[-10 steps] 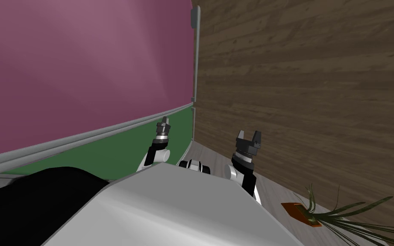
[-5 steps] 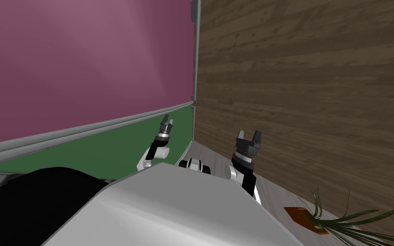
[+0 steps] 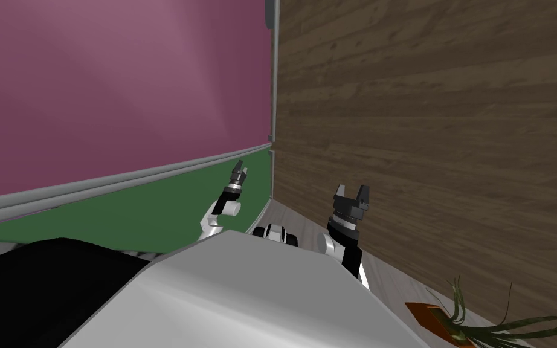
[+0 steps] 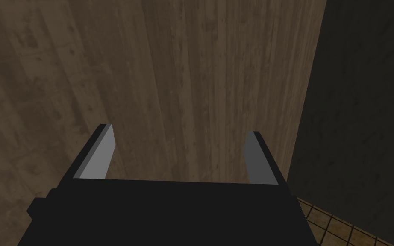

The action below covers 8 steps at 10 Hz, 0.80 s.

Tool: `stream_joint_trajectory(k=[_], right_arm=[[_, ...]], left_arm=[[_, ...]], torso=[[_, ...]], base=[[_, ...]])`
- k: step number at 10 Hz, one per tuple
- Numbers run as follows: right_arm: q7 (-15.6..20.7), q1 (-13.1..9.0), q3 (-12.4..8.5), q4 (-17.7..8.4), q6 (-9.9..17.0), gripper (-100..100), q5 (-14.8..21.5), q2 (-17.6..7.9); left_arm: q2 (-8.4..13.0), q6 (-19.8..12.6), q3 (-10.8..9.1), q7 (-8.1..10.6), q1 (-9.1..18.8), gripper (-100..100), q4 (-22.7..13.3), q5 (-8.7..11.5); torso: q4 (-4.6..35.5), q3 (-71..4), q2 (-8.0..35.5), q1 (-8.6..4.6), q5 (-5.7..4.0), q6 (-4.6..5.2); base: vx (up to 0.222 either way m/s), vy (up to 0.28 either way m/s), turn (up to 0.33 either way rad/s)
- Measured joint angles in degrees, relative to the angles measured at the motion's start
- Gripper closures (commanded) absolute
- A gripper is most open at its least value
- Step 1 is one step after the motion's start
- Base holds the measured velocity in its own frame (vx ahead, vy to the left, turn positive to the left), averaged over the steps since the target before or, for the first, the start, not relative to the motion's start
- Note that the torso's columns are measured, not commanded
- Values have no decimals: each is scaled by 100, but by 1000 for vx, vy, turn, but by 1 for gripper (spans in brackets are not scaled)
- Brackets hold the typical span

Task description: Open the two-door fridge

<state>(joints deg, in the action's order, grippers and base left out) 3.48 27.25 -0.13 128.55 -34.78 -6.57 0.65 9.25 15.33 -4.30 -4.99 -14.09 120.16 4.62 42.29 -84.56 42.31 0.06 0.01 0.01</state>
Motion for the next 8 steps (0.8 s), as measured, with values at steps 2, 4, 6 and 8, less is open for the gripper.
stream_joint_trajectory(k=[2, 4, 6, 8], right_arm=[[0, 0, 0, 0, 0, 0, 0, 0], [0, 0, 0, 0, 0, 0, 0, 0], [0, 0, 0, 0, 0, 0, 0, 0], [0, 0, 0, 0, 0, 0, 0, 0]], left_arm=[[74, -120, -68, 41, 299, -100, -243, 44], [119, -206, -118, 68, 581, -100, -501, 77], [214, -365, -240, 142, 1001, -100, -909, 155], [268, -517, -317, 195, 1296, -100, -1128, 214]], torso=[[0, 1, 2, 1, 1, -1], [-1, -1, -2, -7, -2, -1], [-2, -4, -6, -18, -4, -1], [0, 0, 0, -5, -1, -2]], base=[[20, -47, 34], [23, -56, 39], [33, -86, 59], [23, -68, 45]])
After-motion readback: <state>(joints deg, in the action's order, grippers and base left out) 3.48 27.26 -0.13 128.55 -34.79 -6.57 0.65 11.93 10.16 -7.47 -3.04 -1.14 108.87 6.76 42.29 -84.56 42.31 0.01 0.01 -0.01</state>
